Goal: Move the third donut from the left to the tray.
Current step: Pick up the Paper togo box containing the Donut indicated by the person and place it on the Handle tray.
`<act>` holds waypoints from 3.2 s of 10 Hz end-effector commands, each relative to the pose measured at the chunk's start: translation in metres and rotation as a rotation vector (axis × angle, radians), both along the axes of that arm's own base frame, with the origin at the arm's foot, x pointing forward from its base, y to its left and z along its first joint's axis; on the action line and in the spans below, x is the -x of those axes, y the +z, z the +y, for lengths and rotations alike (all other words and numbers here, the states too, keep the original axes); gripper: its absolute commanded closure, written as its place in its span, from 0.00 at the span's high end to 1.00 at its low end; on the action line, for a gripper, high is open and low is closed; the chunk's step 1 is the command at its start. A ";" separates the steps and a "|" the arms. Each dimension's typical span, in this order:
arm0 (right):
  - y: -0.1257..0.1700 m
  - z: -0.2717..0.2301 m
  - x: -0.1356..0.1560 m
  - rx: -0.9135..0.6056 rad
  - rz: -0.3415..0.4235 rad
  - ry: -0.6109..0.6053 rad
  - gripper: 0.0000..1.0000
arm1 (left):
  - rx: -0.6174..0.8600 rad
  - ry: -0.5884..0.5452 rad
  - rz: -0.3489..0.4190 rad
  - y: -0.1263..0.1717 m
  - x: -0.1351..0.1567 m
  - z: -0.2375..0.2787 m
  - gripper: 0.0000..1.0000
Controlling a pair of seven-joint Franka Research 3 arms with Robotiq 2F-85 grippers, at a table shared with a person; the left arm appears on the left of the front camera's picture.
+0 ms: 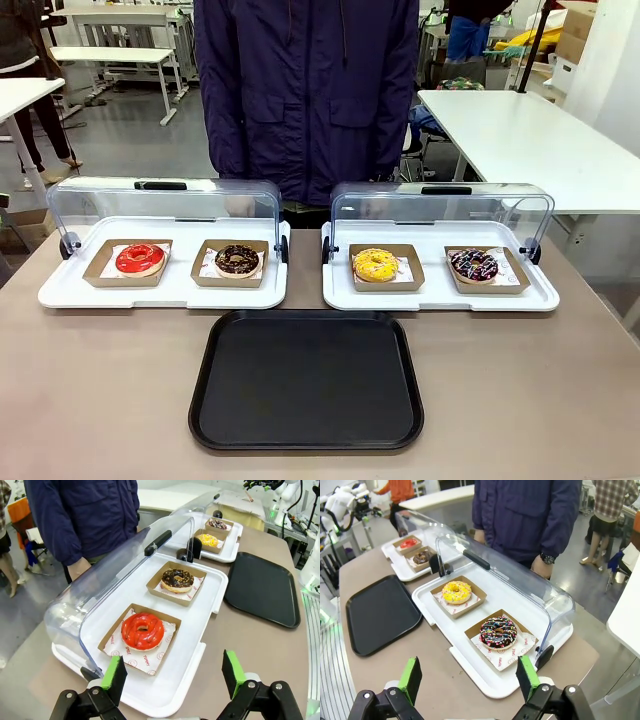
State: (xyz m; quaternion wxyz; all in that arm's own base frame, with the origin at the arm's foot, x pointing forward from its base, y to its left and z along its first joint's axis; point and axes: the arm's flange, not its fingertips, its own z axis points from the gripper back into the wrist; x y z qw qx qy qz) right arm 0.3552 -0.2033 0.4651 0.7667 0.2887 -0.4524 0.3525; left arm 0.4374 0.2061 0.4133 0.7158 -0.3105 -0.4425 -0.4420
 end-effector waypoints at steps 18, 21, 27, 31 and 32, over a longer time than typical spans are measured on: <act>0.001 0.001 0.000 -0.011 -0.006 0.000 1.00 | -0.008 -0.003 0.012 0.002 0.000 0.000 1.00; 0.001 0.001 0.000 -0.011 -0.006 0.000 1.00 | -0.008 -0.003 0.012 0.002 0.000 0.000 1.00; 0.001 0.001 0.000 -0.011 -0.006 0.000 1.00 | -0.008 -0.003 0.012 0.002 0.000 0.000 1.00; 0.001 0.001 0.000 -0.011 -0.006 0.000 1.00 | -0.008 -0.003 0.012 0.002 0.000 0.000 1.00; 0.001 0.001 0.000 -0.011 -0.006 0.000 1.00 | -0.008 -0.003 0.012 0.002 0.000 0.000 1.00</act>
